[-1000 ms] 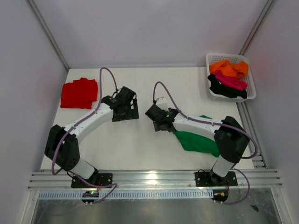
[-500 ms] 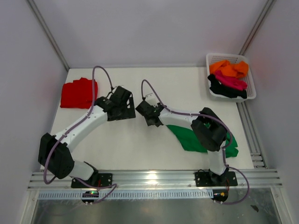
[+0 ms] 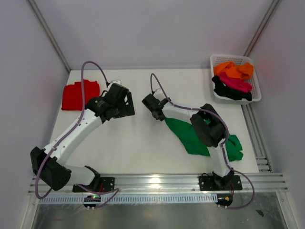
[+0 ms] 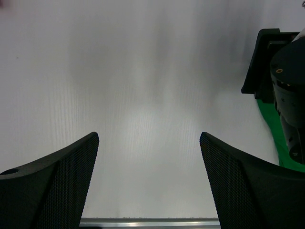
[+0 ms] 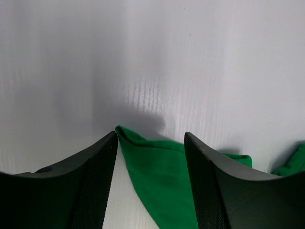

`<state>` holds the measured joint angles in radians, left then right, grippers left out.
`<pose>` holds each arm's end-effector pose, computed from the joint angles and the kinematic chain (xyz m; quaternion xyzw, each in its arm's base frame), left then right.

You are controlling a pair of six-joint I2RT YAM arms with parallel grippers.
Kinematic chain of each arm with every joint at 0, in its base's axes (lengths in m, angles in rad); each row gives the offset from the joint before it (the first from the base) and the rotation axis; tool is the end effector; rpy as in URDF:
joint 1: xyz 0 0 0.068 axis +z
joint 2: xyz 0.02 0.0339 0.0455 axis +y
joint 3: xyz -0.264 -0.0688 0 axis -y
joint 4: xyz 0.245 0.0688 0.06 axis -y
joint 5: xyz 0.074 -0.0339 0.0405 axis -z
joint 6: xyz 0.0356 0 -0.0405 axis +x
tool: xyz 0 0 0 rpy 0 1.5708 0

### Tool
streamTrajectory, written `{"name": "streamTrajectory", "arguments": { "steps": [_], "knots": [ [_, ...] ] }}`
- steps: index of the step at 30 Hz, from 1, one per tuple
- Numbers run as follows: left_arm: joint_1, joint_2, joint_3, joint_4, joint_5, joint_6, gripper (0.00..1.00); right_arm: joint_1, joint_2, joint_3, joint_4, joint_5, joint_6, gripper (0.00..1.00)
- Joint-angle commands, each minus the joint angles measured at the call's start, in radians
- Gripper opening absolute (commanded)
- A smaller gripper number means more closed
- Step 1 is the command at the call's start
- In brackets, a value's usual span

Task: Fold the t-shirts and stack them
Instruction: Flatten out the tshirt

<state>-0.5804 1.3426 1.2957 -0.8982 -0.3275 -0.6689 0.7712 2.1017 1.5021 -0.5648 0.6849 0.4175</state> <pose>0.2328 -0.1390 0.3318 -0.0916 0.9356 -0.0518 0.3370 0.3240 0.2835 0.1591 -0.0956 0.9201 -0.1660 0.3417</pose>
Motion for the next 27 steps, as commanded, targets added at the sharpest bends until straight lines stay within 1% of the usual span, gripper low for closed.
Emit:
{"name": "streamTrajectory", "arguments": {
  "steps": [1,8,11,15,16,18,19,20,24,26,27],
  "knots": [
    [-0.002,-0.034,0.057,-0.022,-0.041,0.017,0.9,0.005,0.003,0.03,-0.01,0.018,0.029,0.62],
    [-0.002,-0.034,0.088,-0.031,-0.05,0.012,0.9,0.005,-0.02,-0.048,-0.003,-0.053,0.073,0.62],
    [-0.001,-0.034,0.088,-0.034,-0.053,0.008,0.9,0.005,-0.013,-0.063,-0.004,-0.058,0.075,0.59],
    [-0.002,-0.043,0.086,-0.044,-0.061,0.006,0.89,0.005,-0.009,-0.074,0.002,-0.073,0.072,0.46],
    [-0.001,-0.045,0.083,-0.044,-0.065,0.008,0.89,0.005,-0.009,-0.077,0.008,-0.077,0.072,0.35],
    [-0.002,-0.049,0.08,-0.044,-0.065,0.008,0.87,0.005,-0.009,-0.079,0.016,-0.103,0.066,0.2],
    [-0.002,-0.052,0.077,-0.045,-0.065,0.009,0.85,0.005,-0.008,-0.08,0.02,-0.108,0.063,0.07],
    [-0.002,-0.053,0.076,-0.044,-0.065,0.009,0.85,0.007,-0.008,-0.079,0.022,-0.111,0.064,0.03],
    [-0.002,-0.057,0.053,-0.035,-0.061,0.008,0.84,0.005,-0.014,-0.062,0.022,-0.119,0.046,0.03],
    [-0.002,-0.056,0.018,-0.012,-0.055,0.002,0.84,0.005,-0.029,-0.042,0.022,-0.12,0.026,0.03],
    [-0.002,-0.05,-0.011,-0.004,-0.05,-0.001,0.84,0.005,-0.061,-0.028,0.038,-0.139,0.017,0.03]
  ]
}}
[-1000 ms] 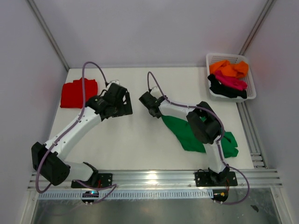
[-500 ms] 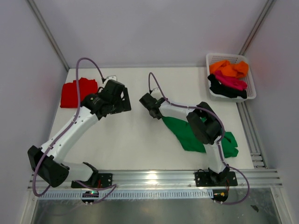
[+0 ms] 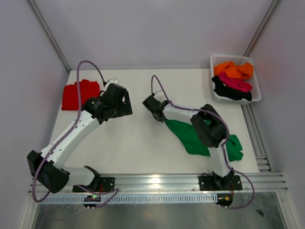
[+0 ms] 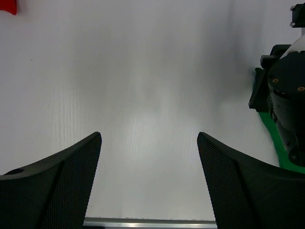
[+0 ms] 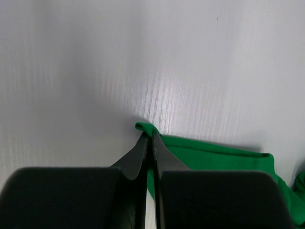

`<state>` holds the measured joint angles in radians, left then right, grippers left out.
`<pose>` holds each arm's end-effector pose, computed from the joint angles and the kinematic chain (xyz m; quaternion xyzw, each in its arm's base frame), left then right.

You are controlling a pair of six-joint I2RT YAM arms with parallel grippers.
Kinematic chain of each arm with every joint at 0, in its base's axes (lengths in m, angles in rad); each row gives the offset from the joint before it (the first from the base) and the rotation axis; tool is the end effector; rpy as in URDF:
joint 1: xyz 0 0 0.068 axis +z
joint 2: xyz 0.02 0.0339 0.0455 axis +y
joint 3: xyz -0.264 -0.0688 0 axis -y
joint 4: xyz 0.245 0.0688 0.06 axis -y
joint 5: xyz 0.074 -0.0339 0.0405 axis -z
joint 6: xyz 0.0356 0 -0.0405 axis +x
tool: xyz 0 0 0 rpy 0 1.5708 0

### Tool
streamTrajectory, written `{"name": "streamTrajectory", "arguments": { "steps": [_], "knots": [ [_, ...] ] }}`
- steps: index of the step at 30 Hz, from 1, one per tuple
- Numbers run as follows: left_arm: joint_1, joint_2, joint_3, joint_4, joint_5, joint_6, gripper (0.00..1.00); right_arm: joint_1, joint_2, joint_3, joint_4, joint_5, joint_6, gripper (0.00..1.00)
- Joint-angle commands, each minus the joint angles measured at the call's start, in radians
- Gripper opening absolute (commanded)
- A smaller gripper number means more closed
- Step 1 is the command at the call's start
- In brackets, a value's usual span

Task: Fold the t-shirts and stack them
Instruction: Flatten out the tshirt

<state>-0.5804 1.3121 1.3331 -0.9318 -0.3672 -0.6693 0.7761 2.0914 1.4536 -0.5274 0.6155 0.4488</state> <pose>0.2260 -0.1329 0.3491 -0.1004 0.9266 -0.0463 0.3594 0.3174 0.2827 0.1501 -0.0919 0.9310 -0.1324 0.3276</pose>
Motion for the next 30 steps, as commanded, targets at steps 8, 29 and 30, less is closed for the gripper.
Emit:
{"name": "streamTrajectory", "arguments": {
  "steps": [8,29,30],
  "knots": [
    [-0.002,0.103,-0.167,0.106,0.01,-0.023,0.81,0.0,-0.272,0.256,0.009,-0.241,-0.14,0.03],
    [-0.001,0.325,-0.144,0.261,0.175,-0.026,0.78,-0.014,-0.766,0.708,0.342,-0.801,0.079,0.04],
    [-0.002,0.329,-0.135,0.261,0.181,-0.024,0.78,-0.014,-0.783,0.664,0.33,-0.777,0.074,0.03]
  ]
}}
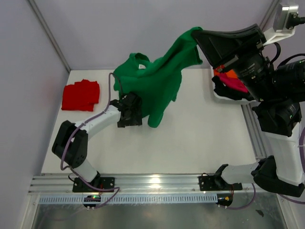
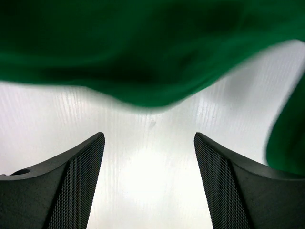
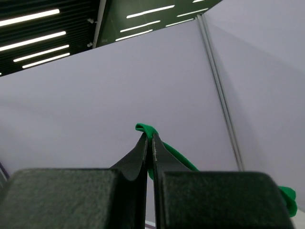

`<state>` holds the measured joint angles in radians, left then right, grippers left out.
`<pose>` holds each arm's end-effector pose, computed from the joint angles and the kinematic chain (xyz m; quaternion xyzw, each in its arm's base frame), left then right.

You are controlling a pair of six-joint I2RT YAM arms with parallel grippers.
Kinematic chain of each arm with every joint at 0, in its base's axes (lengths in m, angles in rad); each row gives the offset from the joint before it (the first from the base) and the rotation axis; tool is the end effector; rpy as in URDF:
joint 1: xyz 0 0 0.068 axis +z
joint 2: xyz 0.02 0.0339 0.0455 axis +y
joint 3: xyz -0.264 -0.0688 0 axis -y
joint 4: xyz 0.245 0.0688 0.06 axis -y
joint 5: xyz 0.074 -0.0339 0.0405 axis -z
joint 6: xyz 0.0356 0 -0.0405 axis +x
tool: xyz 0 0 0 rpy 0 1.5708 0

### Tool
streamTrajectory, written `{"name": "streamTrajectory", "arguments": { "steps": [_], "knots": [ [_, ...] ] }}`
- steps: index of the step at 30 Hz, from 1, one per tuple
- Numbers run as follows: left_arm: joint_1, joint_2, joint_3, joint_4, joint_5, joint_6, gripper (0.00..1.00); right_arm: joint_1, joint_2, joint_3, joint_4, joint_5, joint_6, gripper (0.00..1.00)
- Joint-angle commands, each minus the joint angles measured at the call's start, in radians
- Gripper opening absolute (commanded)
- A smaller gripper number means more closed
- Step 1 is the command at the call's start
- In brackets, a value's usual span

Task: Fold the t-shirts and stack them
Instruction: Flatten out the tshirt

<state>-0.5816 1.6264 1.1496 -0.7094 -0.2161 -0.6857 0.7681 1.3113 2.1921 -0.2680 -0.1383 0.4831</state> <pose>0.2722 -0.1698 0.2171 -0.0714 0.9734 -0.0272 0.2158 0.1054 0.1087 0.6587 -0.1260 0.4464 0.5443 0.6990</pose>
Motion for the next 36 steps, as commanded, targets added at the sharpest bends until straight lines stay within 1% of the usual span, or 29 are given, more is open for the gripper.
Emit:
{"name": "streamTrajectory", "arguments": {
  "steps": [1,2,3,4,5,6,8,9,12,16,20,21,22,23,26,31,36],
  "knots": [
    [-0.001,0.019,0.051,0.039,0.037,-0.006,0.78,-0.006,-0.021,-0.107,0.066,0.005,0.04,0.03],
    [-0.001,0.027,0.056,0.037,0.038,-0.003,0.78,-0.006,-0.064,-0.15,0.061,0.07,0.041,0.03],
    [-0.001,0.029,0.062,0.034,0.038,0.0,0.78,-0.006,-0.085,-0.242,0.049,0.104,0.054,0.03],
    [-0.001,0.032,0.067,0.03,0.034,0.005,0.78,-0.006,-0.107,-0.29,0.04,0.138,0.058,0.03],
    [-0.001,0.035,0.07,0.027,0.031,0.012,0.78,-0.006,-0.147,-0.375,0.001,0.249,0.064,0.03],
    [-0.001,0.033,0.073,0.019,0.024,0.018,0.78,-0.006,-0.162,-0.417,-0.023,0.296,0.083,0.03],
    [0.0,0.03,0.078,0.011,0.003,0.028,0.78,-0.006,-0.187,-0.481,-0.071,0.367,0.089,0.03],
    [-0.001,0.029,0.079,0.008,0.0,0.035,0.78,-0.006,-0.188,-0.527,-0.098,0.365,0.084,0.03],
    [-0.001,0.033,0.091,-0.004,-0.008,0.049,0.78,-0.007,-0.166,-0.546,-0.17,0.378,0.095,0.03],
    [-0.001,0.041,0.104,-0.019,-0.009,0.048,0.78,-0.006,-0.161,-0.552,-0.192,0.385,0.101,0.03],
    [-0.001,0.038,0.101,-0.025,-0.008,0.043,0.78,-0.006,-0.167,-0.554,-0.22,0.456,0.094,0.03],
    [-0.001,0.038,0.099,-0.025,-0.011,0.041,0.78,-0.006,-0.167,-0.554,-0.227,0.48,0.094,0.03],
    [-0.001,0.038,0.099,-0.025,-0.012,0.04,0.78,-0.006,-0.167,-0.551,-0.241,0.562,0.095,0.03],
    [-0.001,0.039,0.098,-0.025,-0.015,0.038,0.78,-0.007,-0.165,-0.546,-0.279,0.613,0.116,0.03],
    [-0.001,0.067,0.096,-0.013,-0.005,0.026,0.78,-0.007,-0.158,-0.536,-0.309,0.739,0.097,0.03],
    [-0.001,0.15,0.102,0.065,-0.006,0.021,0.78,-0.006,-0.155,-0.535,-0.313,0.758,0.058,0.03],
    [-0.001,0.227,0.167,0.102,-0.025,-0.004,0.78,-0.006,-0.168,-0.543,-0.315,0.76,0.037,0.03]
  ]
}}
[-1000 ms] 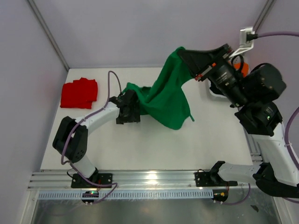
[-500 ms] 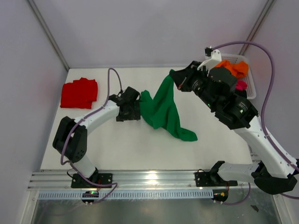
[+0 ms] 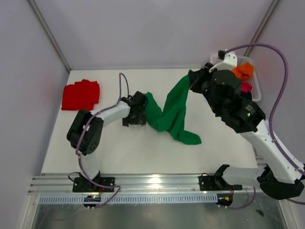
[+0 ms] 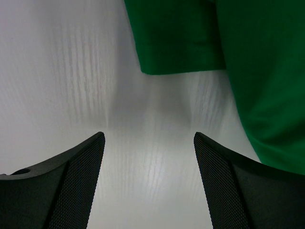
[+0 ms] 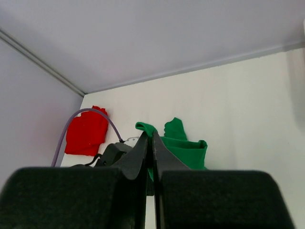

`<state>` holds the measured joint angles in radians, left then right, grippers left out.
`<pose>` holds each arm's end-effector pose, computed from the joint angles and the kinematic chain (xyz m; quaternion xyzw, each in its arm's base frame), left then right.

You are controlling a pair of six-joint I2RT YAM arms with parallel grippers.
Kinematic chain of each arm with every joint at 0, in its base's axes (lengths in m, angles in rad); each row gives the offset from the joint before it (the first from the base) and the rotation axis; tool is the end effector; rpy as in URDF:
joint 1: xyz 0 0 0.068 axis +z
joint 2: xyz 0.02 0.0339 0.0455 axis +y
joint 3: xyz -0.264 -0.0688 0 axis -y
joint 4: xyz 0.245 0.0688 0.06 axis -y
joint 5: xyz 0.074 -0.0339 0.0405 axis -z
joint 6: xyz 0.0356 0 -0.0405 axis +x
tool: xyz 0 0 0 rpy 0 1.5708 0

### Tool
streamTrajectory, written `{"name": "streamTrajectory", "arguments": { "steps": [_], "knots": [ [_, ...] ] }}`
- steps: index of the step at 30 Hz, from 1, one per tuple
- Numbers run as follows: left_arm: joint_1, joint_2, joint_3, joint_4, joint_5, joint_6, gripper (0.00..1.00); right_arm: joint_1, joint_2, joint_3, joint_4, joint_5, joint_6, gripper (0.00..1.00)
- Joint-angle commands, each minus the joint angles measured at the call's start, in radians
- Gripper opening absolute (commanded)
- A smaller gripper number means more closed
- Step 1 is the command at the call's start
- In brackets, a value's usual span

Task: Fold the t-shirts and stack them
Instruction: Flatten out the tshirt

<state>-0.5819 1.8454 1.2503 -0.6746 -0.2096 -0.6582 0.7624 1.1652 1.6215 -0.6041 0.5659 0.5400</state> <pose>0.3051 -0.1919 0.1760 -0.0532 0.9820 -0.0025 0.1815 0.1667 0.1328 0.5026 0.1005 0.7430 0.2119 0.6269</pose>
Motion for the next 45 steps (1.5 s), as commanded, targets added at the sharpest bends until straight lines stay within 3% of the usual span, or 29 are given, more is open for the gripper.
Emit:
{"name": "streamTrajectory", "arguments": {
  "steps": [1,13,19,23,30,42,45],
  "knots": [
    [-0.001,0.014,0.073,0.095,-0.039,-0.038,0.78,-0.002,-0.025,0.028,0.018,0.055,-0.025,0.03],
    [-0.001,0.092,0.179,0.15,-0.063,-0.052,0.73,0.0,-0.122,-0.022,0.007,0.08,-0.054,0.03],
    [0.001,0.075,0.155,0.063,-0.253,-0.107,0.73,0.0,-0.162,-0.037,-0.02,0.092,-0.051,0.03],
    [0.014,0.046,0.092,0.053,-0.292,-0.207,0.73,0.0,-0.176,-0.064,-0.031,0.095,-0.034,0.03],
    [0.04,0.123,0.095,0.04,-0.246,-0.256,0.73,0.0,-0.17,-0.057,-0.034,0.081,-0.031,0.03],
    [0.04,0.176,0.074,0.225,-0.125,-0.273,0.72,0.0,-0.197,-0.038,-0.065,0.089,-0.026,0.03],
    [0.04,0.196,0.075,0.236,-0.106,-0.278,0.66,-0.002,-0.202,-0.04,-0.069,0.095,-0.02,0.03]
  ]
}}
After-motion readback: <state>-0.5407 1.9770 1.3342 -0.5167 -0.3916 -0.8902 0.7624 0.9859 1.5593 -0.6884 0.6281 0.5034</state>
